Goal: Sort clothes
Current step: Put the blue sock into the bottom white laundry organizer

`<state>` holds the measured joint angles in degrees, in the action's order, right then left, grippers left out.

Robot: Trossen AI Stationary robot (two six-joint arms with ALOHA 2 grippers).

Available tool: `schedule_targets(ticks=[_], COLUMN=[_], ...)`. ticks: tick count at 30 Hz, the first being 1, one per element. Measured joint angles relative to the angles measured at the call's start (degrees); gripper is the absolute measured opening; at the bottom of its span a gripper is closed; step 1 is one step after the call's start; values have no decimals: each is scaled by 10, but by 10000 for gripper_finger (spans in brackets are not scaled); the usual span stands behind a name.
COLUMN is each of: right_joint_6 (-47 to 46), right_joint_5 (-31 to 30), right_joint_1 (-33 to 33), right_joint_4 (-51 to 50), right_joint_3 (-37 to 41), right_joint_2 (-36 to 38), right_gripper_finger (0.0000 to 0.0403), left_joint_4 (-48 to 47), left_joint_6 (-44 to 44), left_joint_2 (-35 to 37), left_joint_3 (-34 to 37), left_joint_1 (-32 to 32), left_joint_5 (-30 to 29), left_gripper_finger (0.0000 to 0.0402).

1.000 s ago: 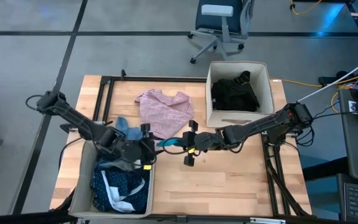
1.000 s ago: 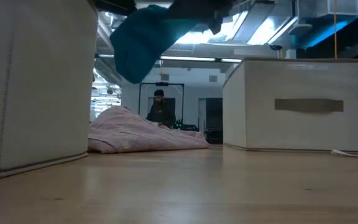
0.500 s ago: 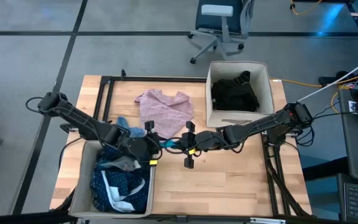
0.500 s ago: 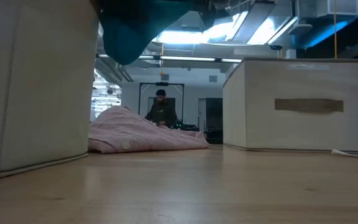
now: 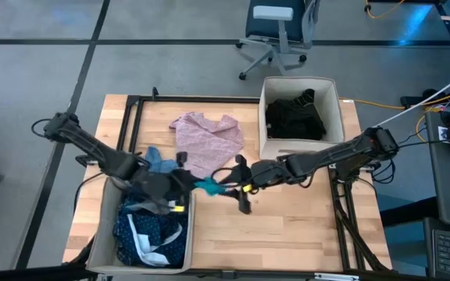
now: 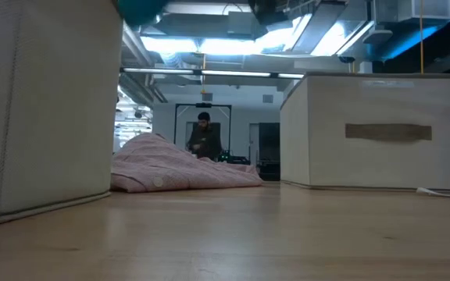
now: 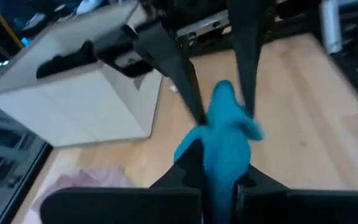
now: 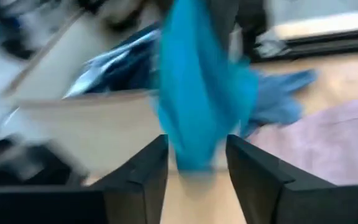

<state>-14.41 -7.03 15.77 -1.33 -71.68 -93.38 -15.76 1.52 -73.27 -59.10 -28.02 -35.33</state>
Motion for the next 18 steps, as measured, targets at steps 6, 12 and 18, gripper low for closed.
schedule_targets(ticks=[6,12,18], right_joint_6=[-2,0,8], right_joint_5=[71,14,-129], right_joint_1=[1,0,0], right_joint_4=[-78,-121,-145], right_joint_3=[1,0,1], right_joint_2=[29,24,0], right_gripper_finger=[186,182,182], left_joint_4=[-102,-293,-445], left_joint_6=[50,240,439], left_joint_2=[77,141,140], left_joint_3=[-34,-40,-25], left_joint_1=[-59,-122,-195], left_joint_5=[-16,18,88], left_gripper_finger=[3,4,4])
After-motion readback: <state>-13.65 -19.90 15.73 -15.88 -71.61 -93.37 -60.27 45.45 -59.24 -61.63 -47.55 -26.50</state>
